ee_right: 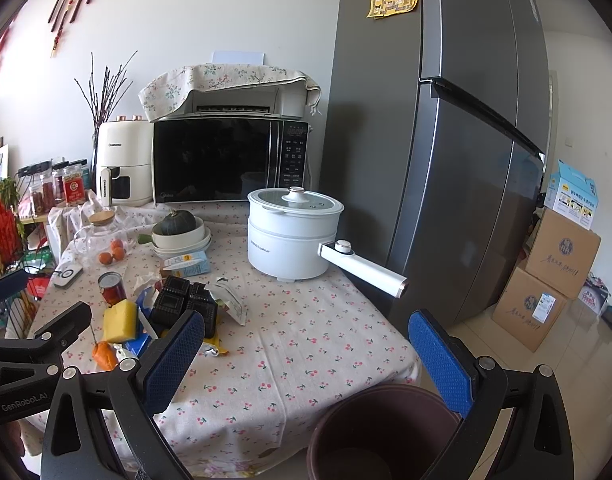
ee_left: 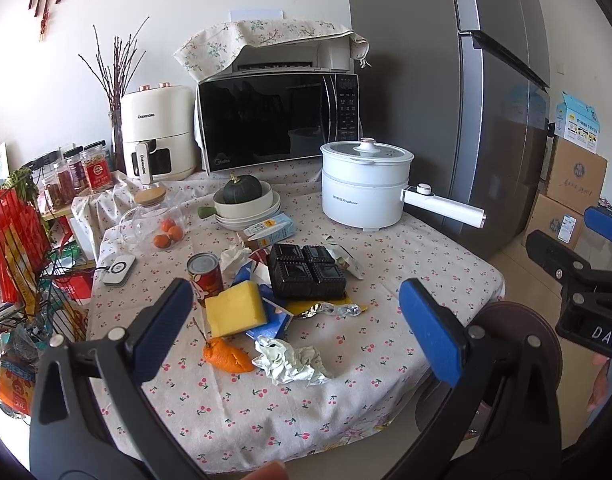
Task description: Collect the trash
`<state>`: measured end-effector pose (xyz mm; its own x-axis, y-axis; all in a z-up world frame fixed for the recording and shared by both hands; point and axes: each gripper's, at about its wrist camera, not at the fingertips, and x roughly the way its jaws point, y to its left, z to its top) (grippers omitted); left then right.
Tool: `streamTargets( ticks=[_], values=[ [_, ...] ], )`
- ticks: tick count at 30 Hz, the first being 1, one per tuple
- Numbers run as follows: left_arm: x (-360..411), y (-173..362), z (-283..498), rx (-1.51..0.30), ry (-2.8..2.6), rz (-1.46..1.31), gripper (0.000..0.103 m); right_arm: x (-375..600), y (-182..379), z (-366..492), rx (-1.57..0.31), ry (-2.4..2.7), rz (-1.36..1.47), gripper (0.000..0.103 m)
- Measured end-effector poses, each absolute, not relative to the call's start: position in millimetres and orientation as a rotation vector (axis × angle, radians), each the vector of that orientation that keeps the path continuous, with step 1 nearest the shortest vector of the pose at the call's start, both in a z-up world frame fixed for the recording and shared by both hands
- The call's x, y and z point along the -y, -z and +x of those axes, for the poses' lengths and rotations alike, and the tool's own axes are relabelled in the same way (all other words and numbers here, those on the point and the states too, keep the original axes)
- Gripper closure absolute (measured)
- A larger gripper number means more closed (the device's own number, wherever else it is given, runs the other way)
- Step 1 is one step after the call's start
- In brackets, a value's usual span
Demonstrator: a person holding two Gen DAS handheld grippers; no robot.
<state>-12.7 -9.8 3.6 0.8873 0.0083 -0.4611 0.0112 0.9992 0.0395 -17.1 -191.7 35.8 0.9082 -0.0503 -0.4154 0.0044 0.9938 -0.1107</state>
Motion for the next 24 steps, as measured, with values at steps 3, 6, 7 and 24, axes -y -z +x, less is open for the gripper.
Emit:
streamTargets(
  ticks=[3, 6, 7, 24],
  values=[
    [9.1, -4.0, -12.5, -0.478, -0.002, 0.039, 0.001, 191.6, -36.1, -17.0, -0.431, 0.027, -0.107, 0.0],
    [8.5, -3.6, -12.2, -0.479, -0.005, 0.037, 0.0, 192.7, -35.0, -16.2, -0.43, 0.027, -0.107, 0.0],
    [8.8, -4.4, -12.9, -0.478, -0.006, 0.037, 0.001, 192.6, -35.4, -16.3, -0.432, 0.027, -0.107, 0.0],
    [7.4, -2.3, -11.4, -0.489, -0.006, 0.037, 0.001, 193.2, -31.0, -13.5, -0.434, 0.031, -0.109, 0.0]
  ],
)
